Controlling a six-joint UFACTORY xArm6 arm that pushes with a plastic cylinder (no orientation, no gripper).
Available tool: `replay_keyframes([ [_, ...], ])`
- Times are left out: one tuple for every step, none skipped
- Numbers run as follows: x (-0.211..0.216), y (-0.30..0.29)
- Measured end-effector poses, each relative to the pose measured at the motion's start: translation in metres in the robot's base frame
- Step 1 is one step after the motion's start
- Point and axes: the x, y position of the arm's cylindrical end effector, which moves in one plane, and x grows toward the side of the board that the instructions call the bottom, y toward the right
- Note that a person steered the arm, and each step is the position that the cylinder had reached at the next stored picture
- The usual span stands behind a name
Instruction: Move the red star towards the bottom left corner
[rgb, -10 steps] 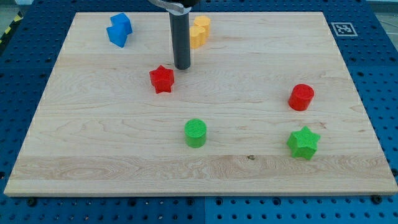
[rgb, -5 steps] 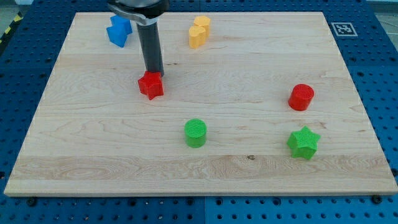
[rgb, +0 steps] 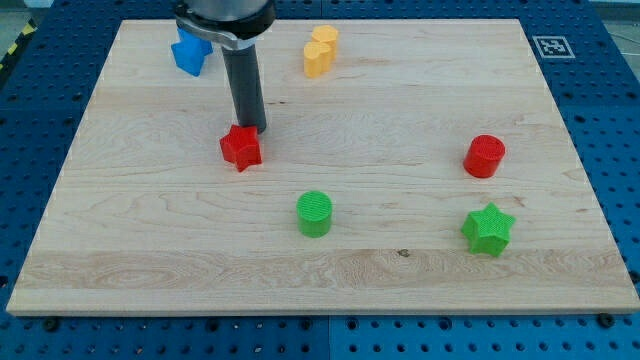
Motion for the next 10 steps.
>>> replay_keyframes([
  [-0.005, 0.000],
  [-0.001, 0.002],
  [0.008, 0.014],
  [0.011, 0.024],
  [0.026, 0.026],
  [0.028, 0.017],
  [0.028, 0.015],
  [0.028, 0.009],
  [0.028, 0.001],
  [0.028, -0.004],
])
